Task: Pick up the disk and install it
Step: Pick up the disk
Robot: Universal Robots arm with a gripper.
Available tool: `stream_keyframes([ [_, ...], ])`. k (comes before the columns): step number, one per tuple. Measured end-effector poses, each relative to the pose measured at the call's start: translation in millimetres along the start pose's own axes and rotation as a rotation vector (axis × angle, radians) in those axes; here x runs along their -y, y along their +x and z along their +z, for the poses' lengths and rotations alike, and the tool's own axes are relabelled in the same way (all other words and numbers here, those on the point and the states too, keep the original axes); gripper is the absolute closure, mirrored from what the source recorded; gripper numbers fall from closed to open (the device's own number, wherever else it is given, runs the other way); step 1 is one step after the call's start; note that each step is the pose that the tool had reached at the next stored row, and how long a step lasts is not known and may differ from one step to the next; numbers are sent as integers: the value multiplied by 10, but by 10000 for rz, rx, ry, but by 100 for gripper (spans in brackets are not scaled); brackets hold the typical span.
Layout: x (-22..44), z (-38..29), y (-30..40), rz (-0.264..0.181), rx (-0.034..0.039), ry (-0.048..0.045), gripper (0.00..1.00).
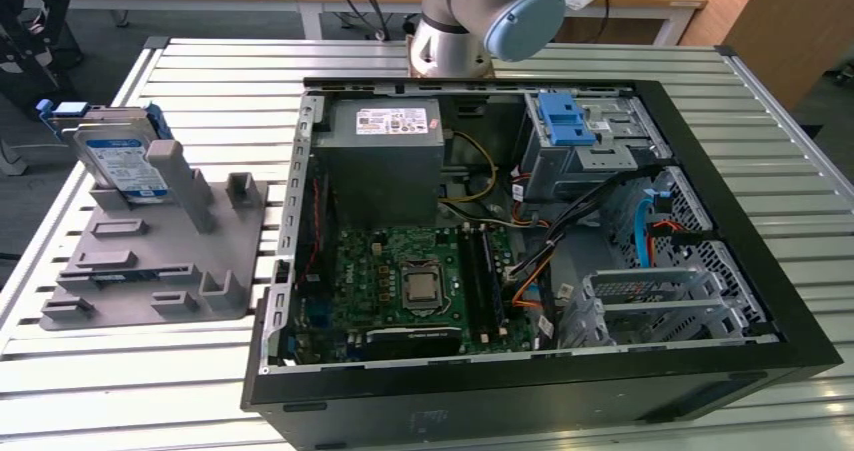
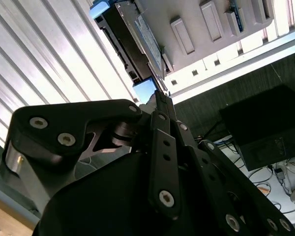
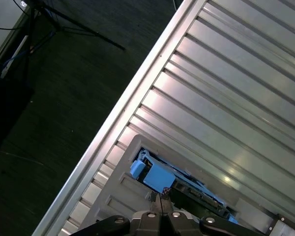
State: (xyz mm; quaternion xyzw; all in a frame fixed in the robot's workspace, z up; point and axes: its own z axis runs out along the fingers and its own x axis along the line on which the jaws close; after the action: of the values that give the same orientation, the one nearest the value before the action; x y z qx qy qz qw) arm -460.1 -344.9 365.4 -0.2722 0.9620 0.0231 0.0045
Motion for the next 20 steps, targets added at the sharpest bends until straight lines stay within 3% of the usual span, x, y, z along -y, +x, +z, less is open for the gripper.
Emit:
stream_keyframes([
  [10,0,0,0,-78,-4,-2,89],
  [20,0,13,0,-1815,-76,-38,89],
])
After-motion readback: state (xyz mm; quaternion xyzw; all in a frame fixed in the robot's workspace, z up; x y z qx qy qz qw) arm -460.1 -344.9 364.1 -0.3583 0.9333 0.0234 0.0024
